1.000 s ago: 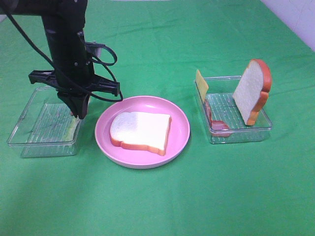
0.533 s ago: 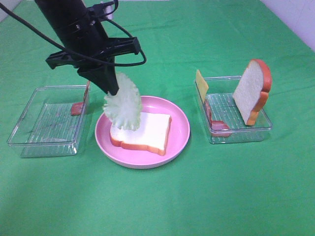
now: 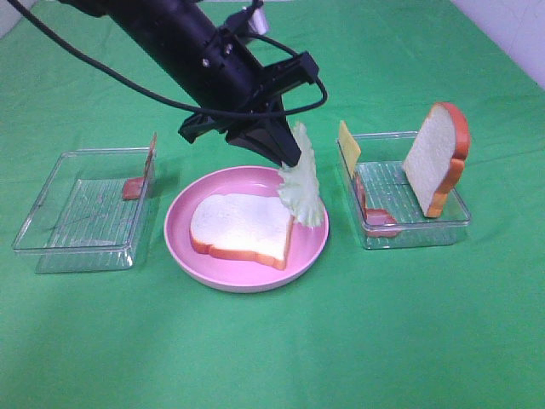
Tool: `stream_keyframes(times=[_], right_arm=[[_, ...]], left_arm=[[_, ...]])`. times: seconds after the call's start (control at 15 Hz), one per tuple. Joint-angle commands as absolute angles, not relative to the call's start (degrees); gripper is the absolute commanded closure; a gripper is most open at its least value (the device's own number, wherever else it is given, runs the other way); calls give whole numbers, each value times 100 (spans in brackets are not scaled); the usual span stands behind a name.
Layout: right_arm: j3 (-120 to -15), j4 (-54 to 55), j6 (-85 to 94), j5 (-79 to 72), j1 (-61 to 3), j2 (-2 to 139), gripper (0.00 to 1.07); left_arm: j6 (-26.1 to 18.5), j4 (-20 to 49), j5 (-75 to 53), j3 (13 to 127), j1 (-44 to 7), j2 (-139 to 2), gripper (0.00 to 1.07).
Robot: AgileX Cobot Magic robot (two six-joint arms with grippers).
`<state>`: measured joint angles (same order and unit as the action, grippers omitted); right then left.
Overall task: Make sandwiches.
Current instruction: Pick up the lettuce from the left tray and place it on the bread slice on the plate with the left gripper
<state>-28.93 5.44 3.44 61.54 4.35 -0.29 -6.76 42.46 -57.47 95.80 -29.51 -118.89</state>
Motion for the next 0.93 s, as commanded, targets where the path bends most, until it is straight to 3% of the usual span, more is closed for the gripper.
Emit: stream_keyframes(times=[0.07, 0.27, 0.4, 0.93], right_arm=[[-2882, 521, 350, 6073, 453, -120, 38], [-2882, 521, 350, 6073, 453, -120, 38], [-2882, 521, 350, 6073, 453, -120, 38], [-2882, 521, 350, 6073, 453, -120, 38]], left_arm=[[-814, 4074, -5684, 9591, -3002, -12152, 107], [-355, 3140, -5730, 9591, -3002, -12290, 107], [286, 2154, -5689, 9591, -3002, -12307, 107], [659, 1851, -5667, 9591, -3002, -12313, 107]])
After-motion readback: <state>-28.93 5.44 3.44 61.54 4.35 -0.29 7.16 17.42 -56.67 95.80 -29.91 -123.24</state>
